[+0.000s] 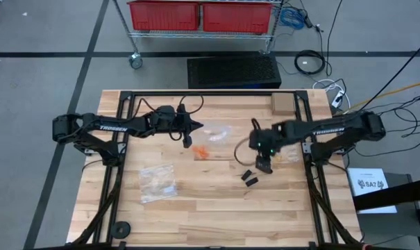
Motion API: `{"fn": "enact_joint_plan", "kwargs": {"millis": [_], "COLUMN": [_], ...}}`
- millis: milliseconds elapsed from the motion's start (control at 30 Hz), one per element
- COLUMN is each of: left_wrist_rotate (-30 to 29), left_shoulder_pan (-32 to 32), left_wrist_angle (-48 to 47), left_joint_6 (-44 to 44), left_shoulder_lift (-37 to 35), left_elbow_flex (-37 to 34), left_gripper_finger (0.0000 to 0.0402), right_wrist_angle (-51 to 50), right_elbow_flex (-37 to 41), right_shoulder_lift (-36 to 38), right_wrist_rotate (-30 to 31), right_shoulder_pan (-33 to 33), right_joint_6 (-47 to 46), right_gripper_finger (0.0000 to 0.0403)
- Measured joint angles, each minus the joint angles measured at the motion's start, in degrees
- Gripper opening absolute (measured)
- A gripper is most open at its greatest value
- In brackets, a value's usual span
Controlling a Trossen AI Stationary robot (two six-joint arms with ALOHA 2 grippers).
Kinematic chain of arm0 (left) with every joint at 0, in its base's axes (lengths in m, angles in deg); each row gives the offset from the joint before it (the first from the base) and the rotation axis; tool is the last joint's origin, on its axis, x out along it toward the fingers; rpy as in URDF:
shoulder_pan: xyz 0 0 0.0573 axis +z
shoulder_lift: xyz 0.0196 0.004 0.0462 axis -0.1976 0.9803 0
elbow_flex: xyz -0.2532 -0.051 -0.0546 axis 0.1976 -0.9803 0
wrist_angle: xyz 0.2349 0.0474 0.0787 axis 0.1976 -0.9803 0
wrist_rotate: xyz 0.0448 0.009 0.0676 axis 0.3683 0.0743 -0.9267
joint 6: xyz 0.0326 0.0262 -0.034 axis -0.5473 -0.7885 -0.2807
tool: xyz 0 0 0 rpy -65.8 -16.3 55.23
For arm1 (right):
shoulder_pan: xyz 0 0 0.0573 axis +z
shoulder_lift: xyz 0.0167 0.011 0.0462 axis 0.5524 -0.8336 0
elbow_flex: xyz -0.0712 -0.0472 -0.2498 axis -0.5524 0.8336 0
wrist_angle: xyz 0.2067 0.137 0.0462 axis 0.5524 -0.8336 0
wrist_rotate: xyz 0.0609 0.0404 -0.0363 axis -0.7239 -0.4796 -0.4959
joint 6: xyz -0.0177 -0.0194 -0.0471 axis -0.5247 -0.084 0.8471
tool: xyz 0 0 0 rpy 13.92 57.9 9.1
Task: Sort rubber bands
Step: Put the black rubber band into the transparent zip bag
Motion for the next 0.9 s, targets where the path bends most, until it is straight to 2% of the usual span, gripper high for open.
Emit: {"fn": "enact_joint_plan", "kwargs": {"millis": [167, 367, 633, 767, 900], "left_wrist_rotate": [0.43, 0.92, 0.92, 0.92, 0.92], "left_shoulder_pan": [0.0, 0.0, 0.0, 0.0, 0.0], "left_wrist_angle": [0.0, 0.0, -0.01, 0.01, 0.0], "left_joint_6": [0.3, 0.36, 0.38, 0.39, 0.4], "left_shoulder_lift": [0.0, 0.0, 0.0, 0.0, 0.0], "left_elbow_flex": [0.0, 0.0, -0.02, -0.02, -0.02], "left_gripper_finger": [0.0, 0.0, 0.0, 0.0, 0.0], "right_wrist_angle": [1.9, 11.74, 16.19, 18.02, 18.41], "right_elbow_flex": [8.69, 15.99, 19.96, 20.35, 19.86], "right_shoulder_lift": [0.0, -0.02, -1.6, -3.22, -3.57], "right_wrist_rotate": [-2.54, -3.56, 5.44, 6.24, 6.49], "right_shoulder_pan": [5.24, 9.48, 11.55, 11.55, 11.5], "right_joint_6": [-8.74, -15.88, -20.66, -19.31, -17.93], "right_gripper_finger": [0.0208, 0.0208, 0.02, 0.0148, 0.0042]}}
